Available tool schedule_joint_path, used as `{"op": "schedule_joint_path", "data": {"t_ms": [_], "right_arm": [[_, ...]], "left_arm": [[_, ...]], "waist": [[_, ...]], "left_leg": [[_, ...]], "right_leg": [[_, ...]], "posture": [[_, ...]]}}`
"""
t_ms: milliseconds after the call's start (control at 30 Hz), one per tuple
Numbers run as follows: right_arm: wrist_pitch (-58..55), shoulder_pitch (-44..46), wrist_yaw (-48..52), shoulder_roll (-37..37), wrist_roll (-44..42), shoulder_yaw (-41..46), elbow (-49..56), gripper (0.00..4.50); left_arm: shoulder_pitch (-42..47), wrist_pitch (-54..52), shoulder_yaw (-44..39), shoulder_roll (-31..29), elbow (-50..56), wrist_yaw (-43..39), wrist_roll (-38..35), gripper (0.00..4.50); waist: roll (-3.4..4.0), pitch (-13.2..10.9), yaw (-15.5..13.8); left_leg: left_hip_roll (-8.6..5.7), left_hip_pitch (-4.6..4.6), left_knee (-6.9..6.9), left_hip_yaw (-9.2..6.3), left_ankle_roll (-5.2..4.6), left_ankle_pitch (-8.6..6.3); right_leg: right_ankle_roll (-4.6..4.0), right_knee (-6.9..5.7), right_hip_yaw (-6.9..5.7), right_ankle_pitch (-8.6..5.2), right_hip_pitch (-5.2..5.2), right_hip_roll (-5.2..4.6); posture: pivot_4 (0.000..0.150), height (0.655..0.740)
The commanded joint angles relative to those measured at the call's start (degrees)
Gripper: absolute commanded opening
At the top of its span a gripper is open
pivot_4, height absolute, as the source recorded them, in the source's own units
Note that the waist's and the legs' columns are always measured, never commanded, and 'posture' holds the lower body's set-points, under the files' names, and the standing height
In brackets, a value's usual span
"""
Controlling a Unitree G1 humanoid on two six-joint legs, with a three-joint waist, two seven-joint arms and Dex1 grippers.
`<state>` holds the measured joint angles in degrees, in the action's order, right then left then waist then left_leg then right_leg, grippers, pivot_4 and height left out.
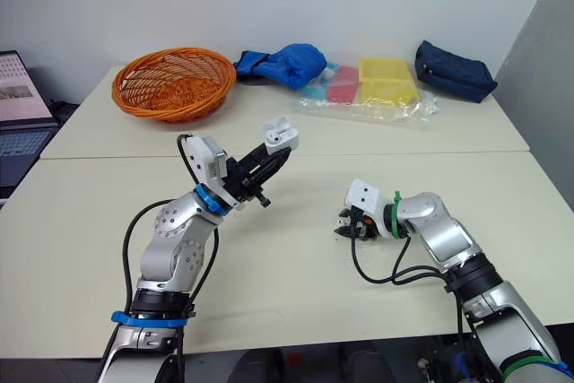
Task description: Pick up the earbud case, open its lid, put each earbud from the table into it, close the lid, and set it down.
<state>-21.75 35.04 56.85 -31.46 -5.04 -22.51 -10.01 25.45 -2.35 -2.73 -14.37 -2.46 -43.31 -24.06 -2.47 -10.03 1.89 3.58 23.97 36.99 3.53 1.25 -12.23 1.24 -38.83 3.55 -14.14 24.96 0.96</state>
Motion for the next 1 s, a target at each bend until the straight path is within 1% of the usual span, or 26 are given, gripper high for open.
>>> {"op": "schedule_joint_path", "data": {"t_ms": [33, 167, 333, 467, 533, 600, 667, 767, 800, 1000], "right_arm": [[0.69, -0.13, -0.33, -0.56, 1.49, 1.37, -0.21, 0.42], [0.21, -0.98, 0.98, -1.92, 0.94, 2.36, 0.87, 0.41], [-3.04, -4.42, 3.2, -8.02, -1.36, 6.85, 6.39, 0.41], [-4.95, -15.6, 6.34, -19.03, -5.06, 15.81, 14.99, 0.41], [-3.4, -21.57, 7.85, -23.48, -5.16, 18.25, 15.45, 0.41], [-0.52, -25.4, 8.48, -26.34, -3.93, 19.18, 13.75, 0.41], [0.61, -26.52, 8.37, -27.22, -3.46, 19.43, 12.65, 0.41], [0.16, -27.14, 8.18, -27.48, -3.14, 19.01, 11.65, 0.41], [0.05, -27.36, 8.17, -27.45, -3.11, 18.98, 11.59, 0.41], [0.92, -28.78, 8.12, -27.8, -2.26, 18.73, 10.15, 0.41]], "left_arm": [[0.84, 0.25, 0.18, -0.23, 3.3, 0.04, -0.42, 0.75], [0.8, 0.4, 0.83, -0.12, 3.59, -0.36, -0.19, 0.75], [0.59, 0.12, 1.07, 0.14, 4.12, 0.03, -0.5, 0.75], [-0.31, 0.23, 0.89, 0.12, 4.4, 0.12, -0.55, 0.75], [-0.68, 0.35, 1.07, 0.48, 4.48, 0.27, -0.47, 0.75], [-0.84, 0.33, 1.27, 0.89, 4.68, 0.53, -0.38, 0.75], [-0.8, 0.22, 1.25, 1.03, 4.77, 0.61, -0.33, 0.75], [-0.77, 0.16, 1.06, 0.85, 4.65, 0.46, -0.32, 0.75], [-0.8, 0.18, 1.01, 0.79, 4.62, 0.41, -0.33, 0.75], [-0.58, 0.18, 1.01, 0.77, 4.55, 0.69, -0.24, 0.75]], "waist": [[0.0, 0.0, -0.02], [0.0, 0.0, -0.07], [0.0, 0.0, -0.59], [0.0, 0.0, -1.08], [0.01, 0.0, -1.05], [0.0, 0.0, -0.65], [-0.01, 0.0, -0.07], [-0.04, -0.02, 0.14], [-0.04, -0.02, 0.09], [-0.06, 0.0, -0.04]], "left_leg": [[0.0, -0.02, 0.0, 0.01, 0.0, 0.0], [-0.01, -0.04, 0.01, 0.0, 0.0, 0.0], [-0.05, 0.03, -0.01, -0.01, 0.0, 0.0], [-0.09, 0.13, -0.04, -0.02, 0.0, 0.0], [-0.08, 0.12, -0.05, 0.0, 0.0, -0.01], [-0.07, 0.04, -0.05, -0.01, 0.0, -0.01], [-0.05, -0.14, -0.04, -0.02, 0.0, -0.01], [-0.06, -0.71, -0.03, -0.07, 0.0, -0.01], [-0.07, -0.9, -0.04, -0.07, 0.01, -0.01], [-0.1, -1.01, -0.04, -0.08, 0.02, -0.01]], "right_leg": [[0.0, -0.01, 0.0, 0.0, -0.01, 0.0], [0.0, -0.01, 0.0, 0.0, -0.04, 0.0], [0.0, 0.06, -0.03, 0.0, -0.04, -0.06], [0.03, 0.23, -0.05, -0.02, -0.04, -0.12], [0.06, 0.26, -0.02, -0.04, -0.03, -0.1], [0.06, 0.25, -0.02, -0.04, -0.1, -0.07], [0.05, 0.21, -0.02, -0.03, -0.26, -0.05], [-0.02, 0.2, 0.0, -0.04, -0.78, -0.03], [-0.29, 0.19, 0.01, -0.2, -0.93, -0.03], [-0.33, 0.37, 0.02, -0.23, -1.21, -0.06]], "posture": [[0.15, 0.74], [0.15, 0.74], [0.15, 0.74], [0.15, 0.74], [0.15, 0.74], [0.15, 0.74], [0.15, 0.74], [0.15, 0.74], [0.15, 0.74], [0.15, 0.74]]}}
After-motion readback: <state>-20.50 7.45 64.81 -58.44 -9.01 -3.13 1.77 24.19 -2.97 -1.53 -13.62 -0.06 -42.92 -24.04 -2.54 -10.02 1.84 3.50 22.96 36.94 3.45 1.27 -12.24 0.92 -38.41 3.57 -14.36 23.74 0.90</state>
